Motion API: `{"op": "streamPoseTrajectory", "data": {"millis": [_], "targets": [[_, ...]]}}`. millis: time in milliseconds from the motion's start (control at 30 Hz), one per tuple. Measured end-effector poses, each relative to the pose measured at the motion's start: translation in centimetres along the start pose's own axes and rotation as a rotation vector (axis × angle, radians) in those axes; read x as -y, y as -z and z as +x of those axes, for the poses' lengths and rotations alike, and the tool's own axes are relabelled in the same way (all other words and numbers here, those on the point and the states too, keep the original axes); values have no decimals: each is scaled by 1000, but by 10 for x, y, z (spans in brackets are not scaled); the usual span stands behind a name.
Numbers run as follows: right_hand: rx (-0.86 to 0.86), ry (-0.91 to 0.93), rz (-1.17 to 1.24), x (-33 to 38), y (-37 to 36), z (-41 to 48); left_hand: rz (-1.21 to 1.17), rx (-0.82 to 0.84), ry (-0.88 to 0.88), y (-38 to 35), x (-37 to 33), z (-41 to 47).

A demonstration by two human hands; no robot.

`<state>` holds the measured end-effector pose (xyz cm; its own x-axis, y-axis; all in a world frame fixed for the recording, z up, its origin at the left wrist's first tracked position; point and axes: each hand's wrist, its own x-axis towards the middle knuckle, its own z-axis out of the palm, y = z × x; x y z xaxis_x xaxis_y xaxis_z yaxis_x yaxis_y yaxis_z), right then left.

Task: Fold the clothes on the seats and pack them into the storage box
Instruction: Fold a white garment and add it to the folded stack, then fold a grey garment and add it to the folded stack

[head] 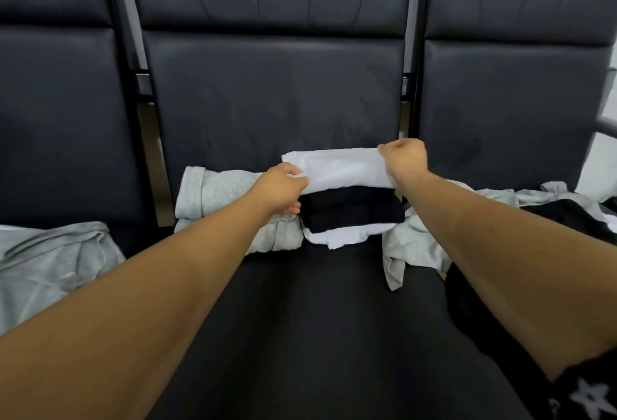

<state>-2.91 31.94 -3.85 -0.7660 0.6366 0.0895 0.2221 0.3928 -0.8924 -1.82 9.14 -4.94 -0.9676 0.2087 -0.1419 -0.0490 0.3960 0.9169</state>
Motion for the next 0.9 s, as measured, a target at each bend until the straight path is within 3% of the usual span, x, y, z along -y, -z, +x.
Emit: {"op": "streamPoseTrajectory", "data": {"millis": [133,267,400,633,767,900], "targets": [[-48,242,-150,17,5,-39,84,-90,-34,35,5,-35],[89,449,-207,43,-15,-115,113,-80,-9,95,34,-99],[400,452,-156,56,-64,-196,152,-185,40,161,81,-171],[679,447,-185,74,-154,-328,701,-577,122,258,162,-249],[899,475,-301,79,-195,-378,755,-396,356,275,196,-258],[933,501,-444,69,-222,-399,832,-334,299,280,221,-259]]}}
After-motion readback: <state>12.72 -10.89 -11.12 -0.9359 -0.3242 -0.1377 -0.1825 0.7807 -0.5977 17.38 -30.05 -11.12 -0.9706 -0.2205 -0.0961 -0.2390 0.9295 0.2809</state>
